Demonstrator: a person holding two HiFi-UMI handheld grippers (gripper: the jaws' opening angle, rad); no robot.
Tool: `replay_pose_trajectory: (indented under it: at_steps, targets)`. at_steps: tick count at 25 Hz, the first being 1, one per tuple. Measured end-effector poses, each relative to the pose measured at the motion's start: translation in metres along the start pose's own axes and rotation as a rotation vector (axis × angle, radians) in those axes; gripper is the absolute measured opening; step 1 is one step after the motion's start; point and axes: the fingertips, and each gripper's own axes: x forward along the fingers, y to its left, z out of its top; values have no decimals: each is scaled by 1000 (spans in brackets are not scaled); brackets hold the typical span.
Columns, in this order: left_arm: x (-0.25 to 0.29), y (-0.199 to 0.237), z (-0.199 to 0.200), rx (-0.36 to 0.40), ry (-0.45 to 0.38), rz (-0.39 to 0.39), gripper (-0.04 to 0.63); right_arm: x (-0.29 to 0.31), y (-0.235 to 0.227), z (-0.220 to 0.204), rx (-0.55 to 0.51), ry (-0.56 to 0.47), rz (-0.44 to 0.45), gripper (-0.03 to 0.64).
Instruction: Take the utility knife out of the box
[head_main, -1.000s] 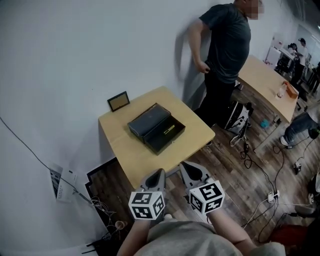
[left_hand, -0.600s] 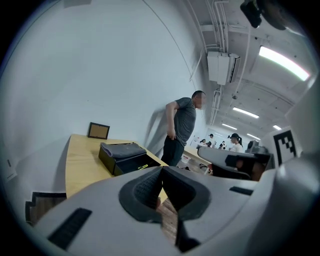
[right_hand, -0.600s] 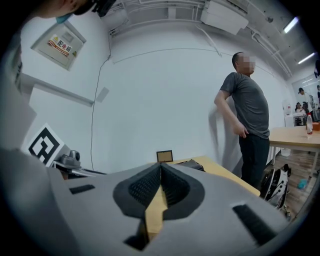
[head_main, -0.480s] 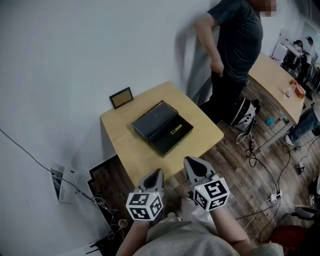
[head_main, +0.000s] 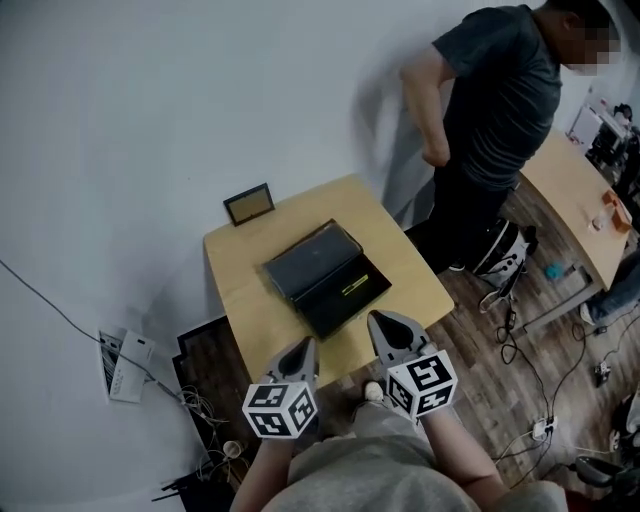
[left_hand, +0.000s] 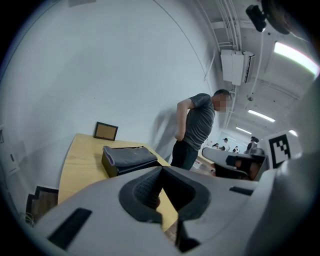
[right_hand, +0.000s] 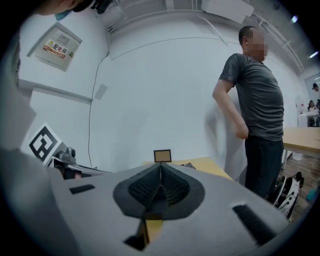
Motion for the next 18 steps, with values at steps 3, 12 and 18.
replay_pose_trajectory:
  at_steps: [3, 12, 18]
  targets:
    - [18, 0, 10, -24, -10, 37, 3, 18, -14, 4, -21, 30, 57, 1]
    - [59, 7, 19, -62, -30, 159, 3, 74, -49, 7, -137, 92, 215, 2]
    - [73, 17, 15, -110, -39, 243, 3, 110, -63, -9, -265, 166, 321, 2]
